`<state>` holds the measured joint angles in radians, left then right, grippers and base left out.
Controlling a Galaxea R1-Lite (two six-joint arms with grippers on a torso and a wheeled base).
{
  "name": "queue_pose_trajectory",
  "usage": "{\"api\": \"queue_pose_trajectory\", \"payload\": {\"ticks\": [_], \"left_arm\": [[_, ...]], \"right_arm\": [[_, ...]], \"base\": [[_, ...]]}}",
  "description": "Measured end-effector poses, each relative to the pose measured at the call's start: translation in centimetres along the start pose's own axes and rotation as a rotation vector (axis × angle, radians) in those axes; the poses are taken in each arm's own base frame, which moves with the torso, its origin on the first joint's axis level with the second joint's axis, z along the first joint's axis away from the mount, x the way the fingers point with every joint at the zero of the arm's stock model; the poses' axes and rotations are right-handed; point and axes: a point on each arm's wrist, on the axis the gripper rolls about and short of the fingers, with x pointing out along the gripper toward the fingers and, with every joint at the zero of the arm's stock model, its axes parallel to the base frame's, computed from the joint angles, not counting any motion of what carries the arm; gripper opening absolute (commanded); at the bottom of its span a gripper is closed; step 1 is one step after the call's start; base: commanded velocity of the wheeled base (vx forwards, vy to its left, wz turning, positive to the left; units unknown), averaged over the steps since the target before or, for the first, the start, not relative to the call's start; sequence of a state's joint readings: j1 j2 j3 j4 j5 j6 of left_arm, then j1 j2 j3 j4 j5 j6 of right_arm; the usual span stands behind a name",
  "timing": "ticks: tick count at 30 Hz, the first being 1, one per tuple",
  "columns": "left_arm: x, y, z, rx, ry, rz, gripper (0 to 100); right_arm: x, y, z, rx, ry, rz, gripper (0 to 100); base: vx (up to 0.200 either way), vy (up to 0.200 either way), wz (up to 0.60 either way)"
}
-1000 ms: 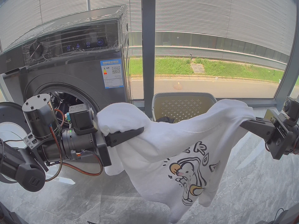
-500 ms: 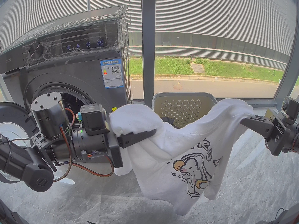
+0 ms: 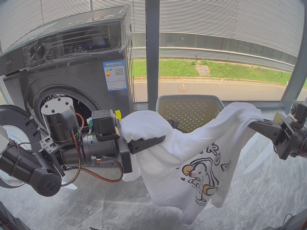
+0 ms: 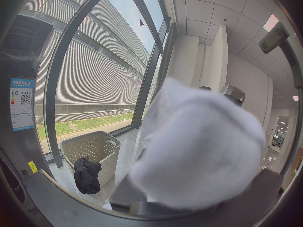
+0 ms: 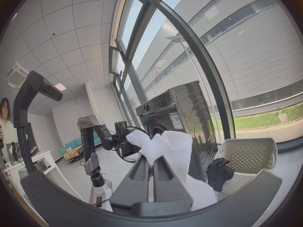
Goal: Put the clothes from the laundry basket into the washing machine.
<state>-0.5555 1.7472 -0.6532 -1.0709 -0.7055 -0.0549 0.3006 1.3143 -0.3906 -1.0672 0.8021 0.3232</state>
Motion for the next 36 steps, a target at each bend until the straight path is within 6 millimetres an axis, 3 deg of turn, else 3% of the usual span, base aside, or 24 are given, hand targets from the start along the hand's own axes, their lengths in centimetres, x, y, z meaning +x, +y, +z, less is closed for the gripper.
{"api": "queue_pose_trajectory", "payload": {"ticks": [4, 5, 17, 27, 36], "left_arm": [[0.3, -0.1, -0.4, -0.009, 0.01, -0.011, 0], [0.3, 0.0, -0.4, -0.011, 0.011, -0.013, 100], [2.1, 0.1, 0.1, 0.008, -0.01, -0.038, 100], [2.3, -0.1, -0.3, 0.002, 0.002, -0.051, 100], [3.1, -2.2, -1.9, 0.013, 0.052, -0.151, 100]], "right_arm": [[0.0, 0.0, 0.1, -0.001, -0.001, 0.001, 0], [0.0, 0.0, 0.1, -0.001, -0.001, 0.001, 0], [-0.2, 0.0, -0.4, 0.01, 0.009, -0.007, 0], [-0.2, 0.0, -0.2, 0.005, 0.005, -0.006, 0], [0.0, 0.2, -0.1, 0.001, 0.004, 0.015, 0]], "base": [[0.0, 0.0, 0.0], [0.0, 0.0, 0.0], [0.0, 0.0, 0.0], [0.0, 0.0, 0.0], [0.0, 0.0, 0.0]]}}
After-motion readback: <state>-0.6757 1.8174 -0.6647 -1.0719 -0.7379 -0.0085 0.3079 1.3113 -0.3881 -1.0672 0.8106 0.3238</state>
